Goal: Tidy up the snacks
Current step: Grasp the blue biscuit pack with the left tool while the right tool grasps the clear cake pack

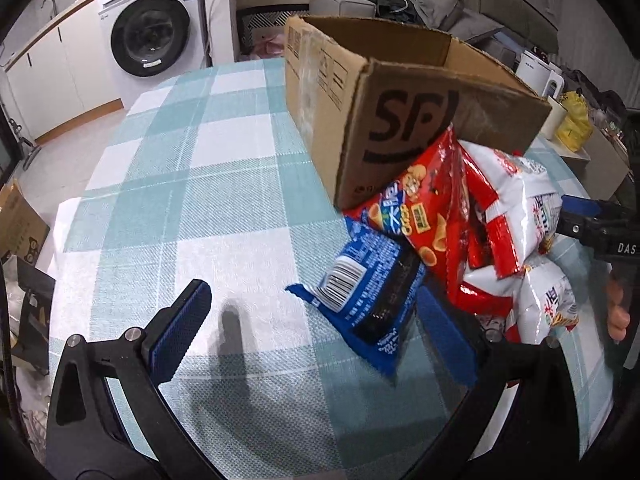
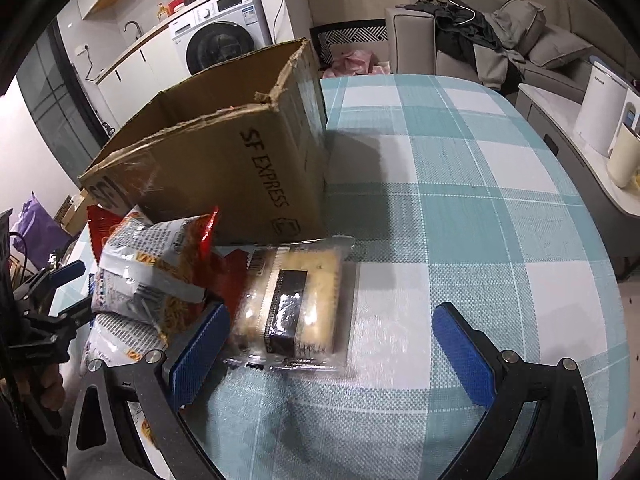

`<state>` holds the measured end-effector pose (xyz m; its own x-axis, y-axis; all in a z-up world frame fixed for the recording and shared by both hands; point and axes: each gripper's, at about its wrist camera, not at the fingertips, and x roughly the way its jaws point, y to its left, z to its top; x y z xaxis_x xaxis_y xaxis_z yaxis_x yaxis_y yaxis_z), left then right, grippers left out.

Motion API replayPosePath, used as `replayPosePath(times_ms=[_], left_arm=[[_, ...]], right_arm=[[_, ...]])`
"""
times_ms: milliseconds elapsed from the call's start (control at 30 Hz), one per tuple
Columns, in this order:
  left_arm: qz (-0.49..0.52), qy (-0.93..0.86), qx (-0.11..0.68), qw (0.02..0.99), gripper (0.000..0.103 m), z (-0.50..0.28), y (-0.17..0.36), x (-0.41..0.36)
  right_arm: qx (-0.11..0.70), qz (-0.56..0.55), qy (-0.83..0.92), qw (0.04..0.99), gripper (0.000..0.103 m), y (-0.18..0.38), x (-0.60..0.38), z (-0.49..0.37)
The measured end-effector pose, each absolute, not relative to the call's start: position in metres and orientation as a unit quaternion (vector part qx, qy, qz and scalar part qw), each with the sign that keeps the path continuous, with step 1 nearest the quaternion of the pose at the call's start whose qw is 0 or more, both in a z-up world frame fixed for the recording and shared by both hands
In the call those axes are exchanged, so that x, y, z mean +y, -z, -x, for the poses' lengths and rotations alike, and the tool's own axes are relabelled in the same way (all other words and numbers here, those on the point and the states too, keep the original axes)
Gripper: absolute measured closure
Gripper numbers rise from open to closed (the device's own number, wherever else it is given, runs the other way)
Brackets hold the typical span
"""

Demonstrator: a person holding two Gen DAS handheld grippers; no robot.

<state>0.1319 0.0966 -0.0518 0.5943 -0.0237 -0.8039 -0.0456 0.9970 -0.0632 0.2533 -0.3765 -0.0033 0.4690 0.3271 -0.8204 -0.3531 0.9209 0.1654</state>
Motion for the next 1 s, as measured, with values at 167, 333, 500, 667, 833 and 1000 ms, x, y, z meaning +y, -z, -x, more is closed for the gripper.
replayPosePath(times_ms=[167, 333, 500, 667, 833, 1000], left_arm=[[0.03, -0.007, 0.458, 0.888, 0.001, -0.136, 0.059, 0.093], [0.028, -0.007, 0.463, 0.886, 0.001, -0.14, 0.064, 0.09], [0.033, -0.011, 0.469, 0.883, 0.001, -0.143, 0.067, 0.092], [0.036, -0.012, 0.468, 0.883, 0.001, -0.145, 0.067, 0.096], [0.027, -0.013, 0.471, 0.882, 0.001, -0.147, 0.069, 0.094], [0.019, -0.009, 0.473, 0.881, 0.001, -0.148, 0.069, 0.09]], right_arm=[[0.48, 0.023, -0.208, 0.852, 0.0, 0.009, -0.368, -0.256], [0.48, 0.039, -0.204, 0.852, 0.0, 0.014, -0.361, -0.263], [0.48, 0.057, -0.196, 0.853, 0.0, 0.016, -0.361, -0.267], [0.478, 0.057, -0.188, 0.856, 0.0, 0.015, -0.369, -0.267], [0.482, 0.056, -0.182, 0.855, 0.0, 0.014, -0.377, -0.271], [0.467, 0.08, -0.193, 0.859, 0.0, 0.009, -0.37, -0.262]])
